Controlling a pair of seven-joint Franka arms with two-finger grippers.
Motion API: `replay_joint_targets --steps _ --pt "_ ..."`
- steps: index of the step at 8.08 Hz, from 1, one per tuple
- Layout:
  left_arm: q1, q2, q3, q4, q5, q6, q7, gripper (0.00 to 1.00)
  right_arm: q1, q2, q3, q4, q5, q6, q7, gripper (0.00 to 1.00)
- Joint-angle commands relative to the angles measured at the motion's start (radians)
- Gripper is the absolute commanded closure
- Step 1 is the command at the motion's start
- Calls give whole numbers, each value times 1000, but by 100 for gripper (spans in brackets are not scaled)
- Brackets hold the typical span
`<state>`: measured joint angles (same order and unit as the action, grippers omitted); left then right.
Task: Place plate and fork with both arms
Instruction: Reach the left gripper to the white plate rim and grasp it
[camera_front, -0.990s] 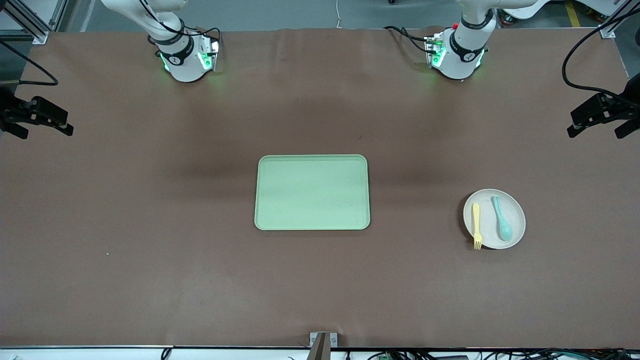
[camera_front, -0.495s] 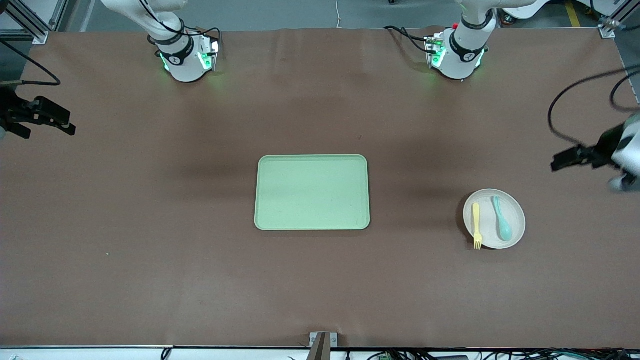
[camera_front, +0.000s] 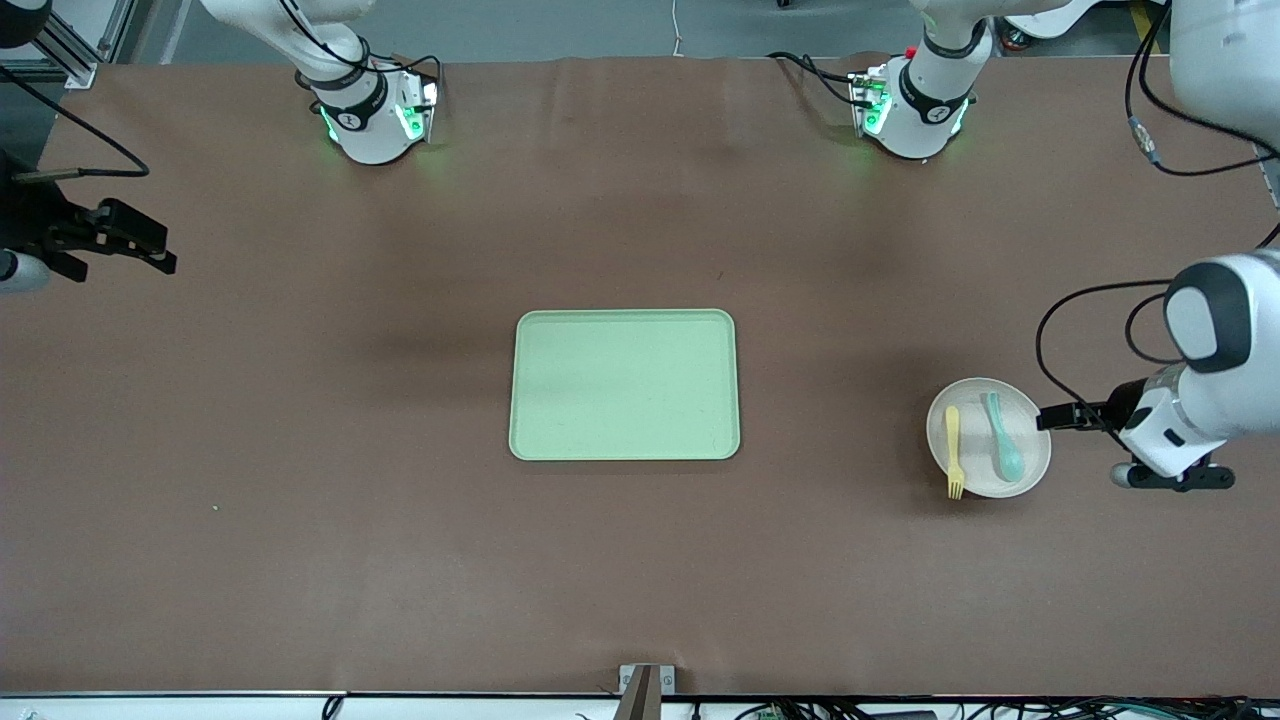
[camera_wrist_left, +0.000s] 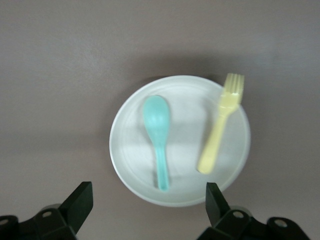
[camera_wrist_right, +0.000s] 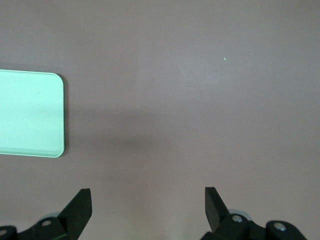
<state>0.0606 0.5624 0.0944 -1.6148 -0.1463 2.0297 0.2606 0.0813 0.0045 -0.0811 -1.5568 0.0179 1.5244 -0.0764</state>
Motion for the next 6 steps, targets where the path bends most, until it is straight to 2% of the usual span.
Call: replay_joint_targets --steps 1,3,5,6 --pt "46 103 -5 7 -50 71 92 19 6 0 -2 -2 -12 -4 20 0" --pt "94 128 -7 -13 -117 89 213 40 6 0 -3 -2 -12 -4 20 0" --pt "99 143 -7 -14 -137 96 218 54 0 0 -3 3 -12 -6 18 0" --pt "99 151 -7 -26 -137 118 221 64 3 0 -5 3 -13 -6 18 0"
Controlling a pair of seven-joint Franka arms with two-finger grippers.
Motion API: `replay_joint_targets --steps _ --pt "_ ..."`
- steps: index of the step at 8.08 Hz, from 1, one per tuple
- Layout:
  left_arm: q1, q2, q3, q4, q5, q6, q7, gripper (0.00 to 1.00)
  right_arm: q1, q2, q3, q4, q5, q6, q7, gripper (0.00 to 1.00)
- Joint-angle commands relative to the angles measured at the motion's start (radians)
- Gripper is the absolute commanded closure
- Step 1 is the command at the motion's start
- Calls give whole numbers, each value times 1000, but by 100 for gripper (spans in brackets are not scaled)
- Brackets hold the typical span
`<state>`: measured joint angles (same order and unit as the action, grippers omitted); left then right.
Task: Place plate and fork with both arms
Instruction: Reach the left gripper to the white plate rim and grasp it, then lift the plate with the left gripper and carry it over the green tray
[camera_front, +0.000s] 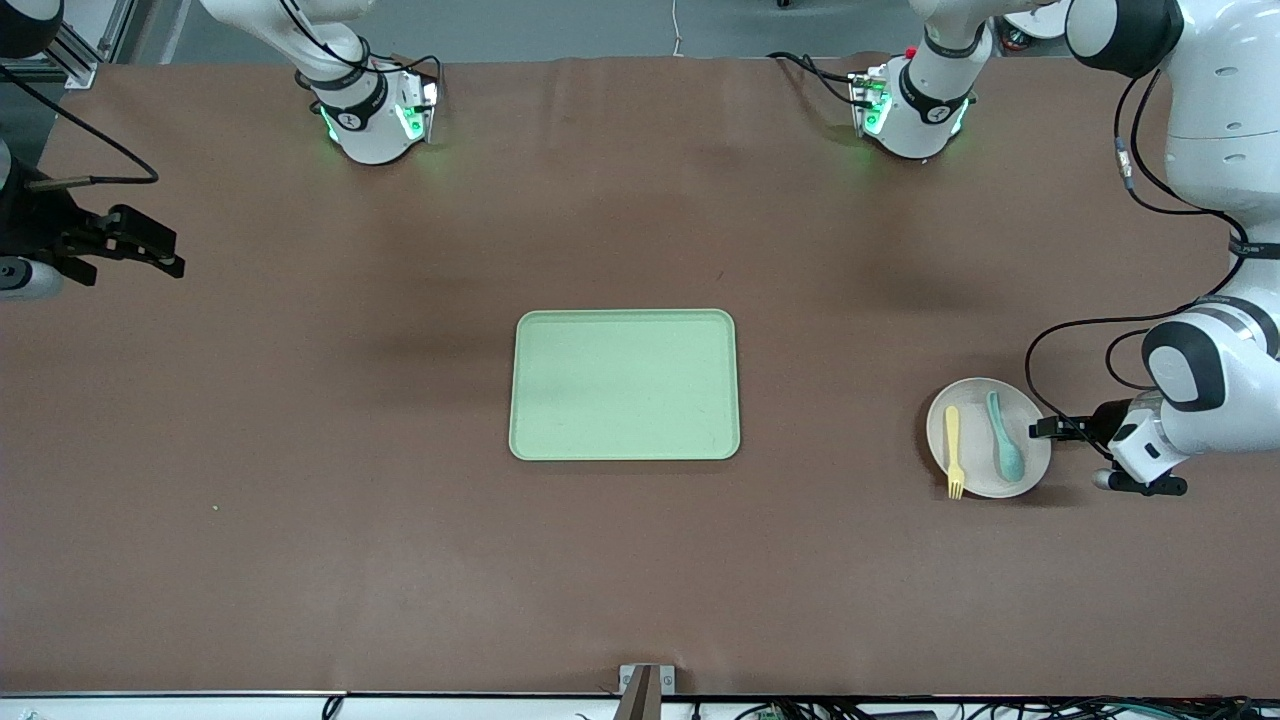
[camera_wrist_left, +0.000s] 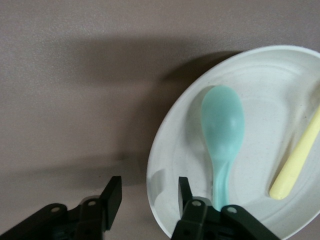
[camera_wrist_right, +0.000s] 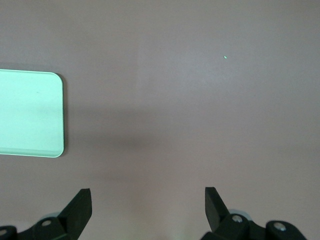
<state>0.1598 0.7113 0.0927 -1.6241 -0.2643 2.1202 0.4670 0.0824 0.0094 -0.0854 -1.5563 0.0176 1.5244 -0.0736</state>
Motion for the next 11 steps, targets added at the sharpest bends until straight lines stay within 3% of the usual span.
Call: replay_joint_targets --steps 1,2,4,7,11 --pt "0 2 -5 -17 -20 29 16 73 7 -5 1 2 -13 -6 17 0" --pt "0 2 -5 -16 -23 29 16 76 8 -5 1 2 -13 -6 21 0" --pt "-9 2 -4 -13 -46 30 18 98 7 -5 1 5 -13 -4 31 0" --pt "-20 -15 -7 -2 -35 27 27 100 8 -5 1 2 -13 -4 32 0" --pt "-22 -107 -176 44 -35 -20 -81 100 20 6 3 2 2 6 34 0"
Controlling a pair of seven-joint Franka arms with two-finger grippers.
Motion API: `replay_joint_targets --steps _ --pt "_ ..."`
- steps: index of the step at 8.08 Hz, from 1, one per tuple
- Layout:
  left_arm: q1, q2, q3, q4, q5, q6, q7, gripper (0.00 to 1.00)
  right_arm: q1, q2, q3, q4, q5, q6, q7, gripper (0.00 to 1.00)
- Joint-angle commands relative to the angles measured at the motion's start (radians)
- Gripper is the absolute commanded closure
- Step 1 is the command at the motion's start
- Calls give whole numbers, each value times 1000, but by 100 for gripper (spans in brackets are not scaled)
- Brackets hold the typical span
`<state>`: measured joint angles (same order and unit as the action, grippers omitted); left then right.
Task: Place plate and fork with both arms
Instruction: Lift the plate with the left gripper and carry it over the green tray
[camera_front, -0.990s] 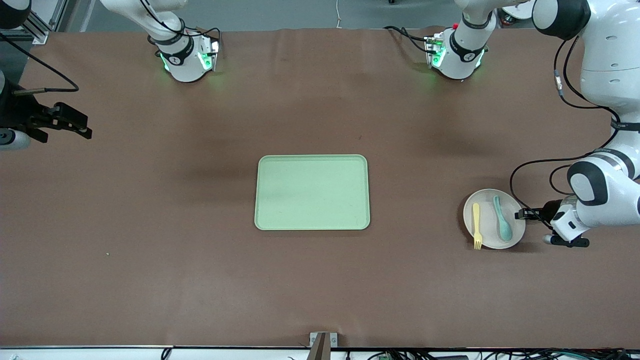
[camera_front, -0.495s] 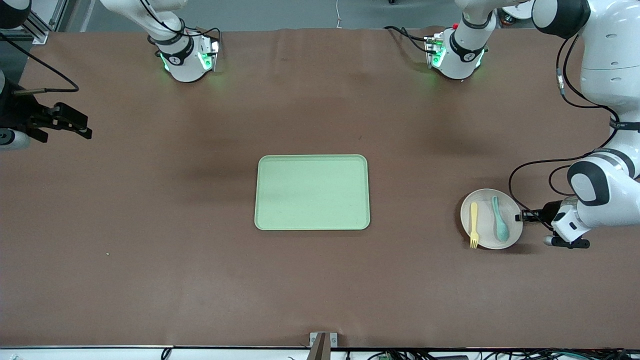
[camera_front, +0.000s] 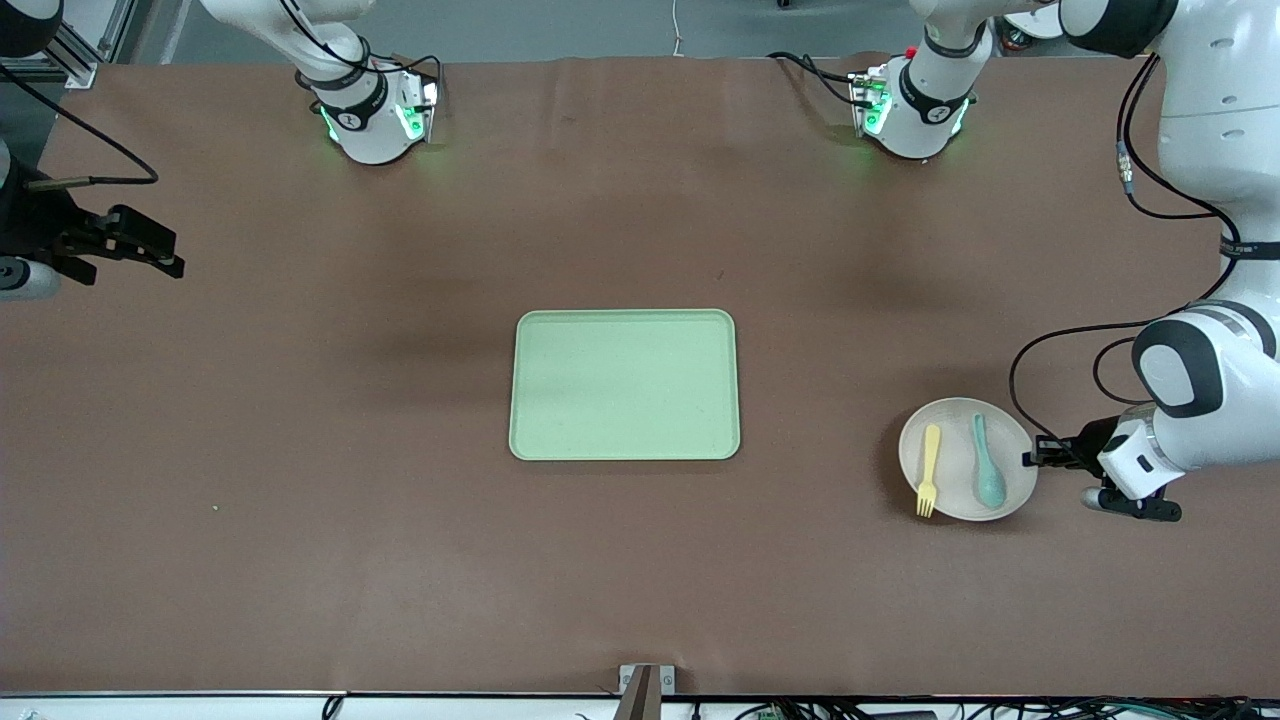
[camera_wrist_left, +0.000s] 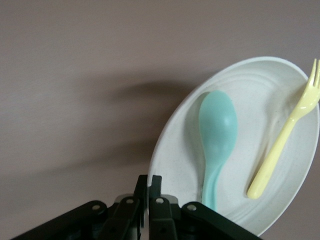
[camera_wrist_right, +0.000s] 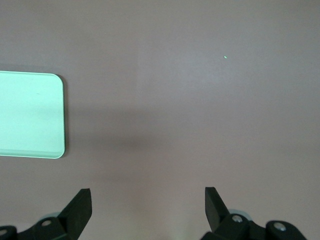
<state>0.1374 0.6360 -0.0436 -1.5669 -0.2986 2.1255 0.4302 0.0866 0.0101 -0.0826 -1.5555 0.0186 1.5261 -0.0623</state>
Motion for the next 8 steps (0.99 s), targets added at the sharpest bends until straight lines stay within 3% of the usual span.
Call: replay_joint_targets --steps 1,2,4,5,6,8 --pt "-1 -42 -114 -24 -1 -44 -132 100 37 10 0 2 1 8 24 0" --pt "-34 -45 -172 -37 1 -39 -239 100 59 19 0 2 4 14 62 0" --pt "-154 -35 -205 -41 -46 -15 -434 100 132 48 0 -1 4 42 142 0" --pt "-197 -30 -219 -60 -118 22 -485 100 160 72 0 -1 55 60 163 0" --pt "-256 -35 -219 -102 -167 98 -528 100 179 100 0 -4 105 80 191 0" --pt "-358 -23 -220 -189 -191 291 -596 100 277 148 -2 -35 104 161 318 0"
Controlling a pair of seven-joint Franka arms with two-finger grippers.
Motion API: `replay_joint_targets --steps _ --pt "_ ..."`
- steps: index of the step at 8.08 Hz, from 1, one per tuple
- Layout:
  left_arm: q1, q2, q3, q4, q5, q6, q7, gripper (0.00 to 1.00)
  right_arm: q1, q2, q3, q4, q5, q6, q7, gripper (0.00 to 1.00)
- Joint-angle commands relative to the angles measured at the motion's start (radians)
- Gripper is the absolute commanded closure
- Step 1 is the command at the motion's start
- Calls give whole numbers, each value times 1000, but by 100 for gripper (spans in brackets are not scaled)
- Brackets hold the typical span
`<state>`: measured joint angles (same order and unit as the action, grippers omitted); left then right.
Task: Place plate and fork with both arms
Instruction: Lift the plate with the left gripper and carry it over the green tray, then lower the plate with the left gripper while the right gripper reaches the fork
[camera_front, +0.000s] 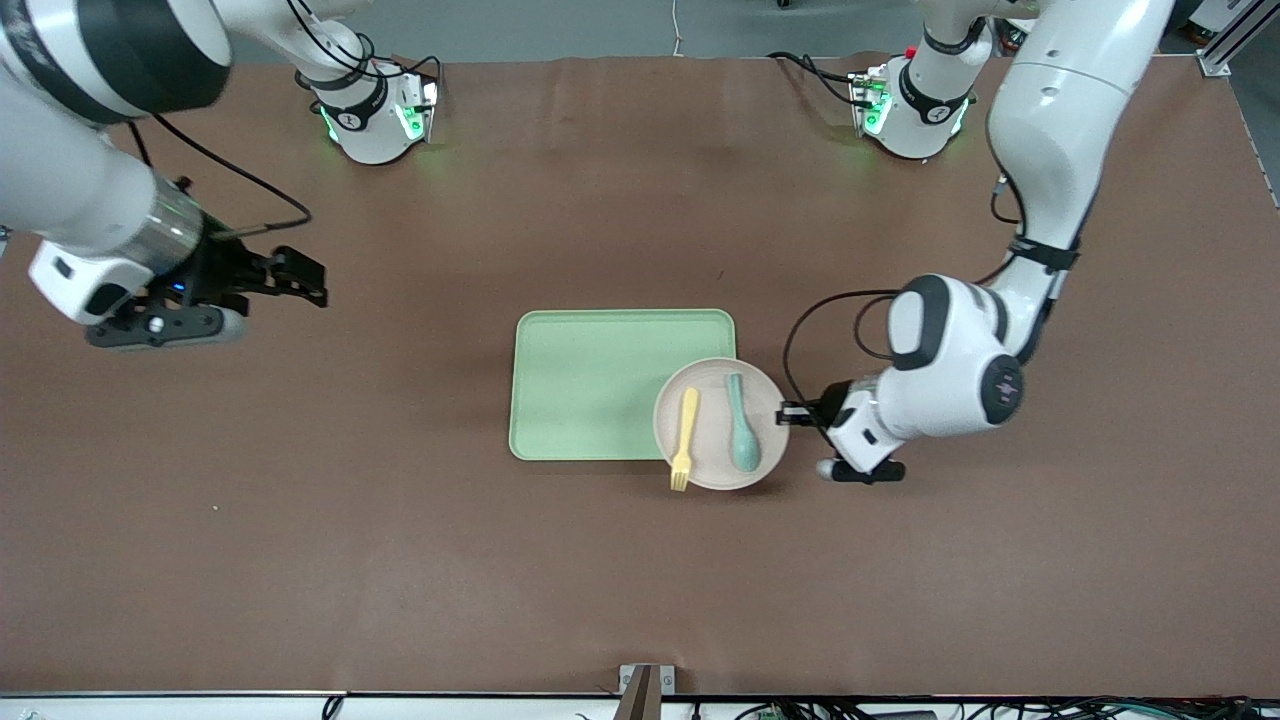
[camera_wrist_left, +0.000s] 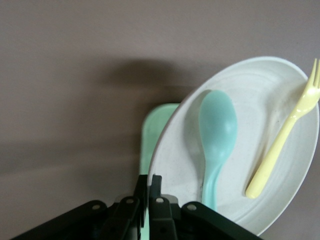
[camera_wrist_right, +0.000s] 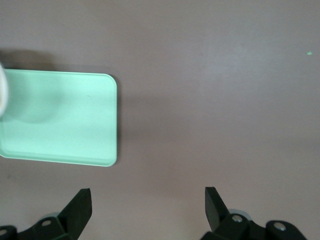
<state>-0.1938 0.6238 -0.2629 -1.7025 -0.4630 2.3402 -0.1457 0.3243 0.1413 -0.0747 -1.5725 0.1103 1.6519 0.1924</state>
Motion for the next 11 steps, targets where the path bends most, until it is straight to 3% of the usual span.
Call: replay_joint_targets --steps 1,3,5,6,7,8,9,11 --pt "-70 -12 1 -110 -26 155 -55 100 86 52 -10 -27 12 95 112 0" --pt "-116 -10 1 -193 -26 261 -84 100 195 137 -10 -41 12 248 246 0" --pt "-134 11 1 -209 -26 313 -86 100 286 230 -10 -41 12 400 330 0" --pt "-128 5 -1 -213 -26 312 -87 80 317 272 -10 -40 12 463 358 0" --pt "-124 -5 -1 -216 -26 307 -91 40 349 315 -10 -38 11 521 375 1" --pt "-119 -39 1 -217 -26 306 -100 20 380 352 -10 -34 8 578 390 2" --pt "-74 -96 2 -215 -25 306 -95 4 415 392 -13 -31 6 636 403 3" --pt "52 -203 4 -209 -17 306 -84 0 459 470 -17 -15 3 733 409 10"
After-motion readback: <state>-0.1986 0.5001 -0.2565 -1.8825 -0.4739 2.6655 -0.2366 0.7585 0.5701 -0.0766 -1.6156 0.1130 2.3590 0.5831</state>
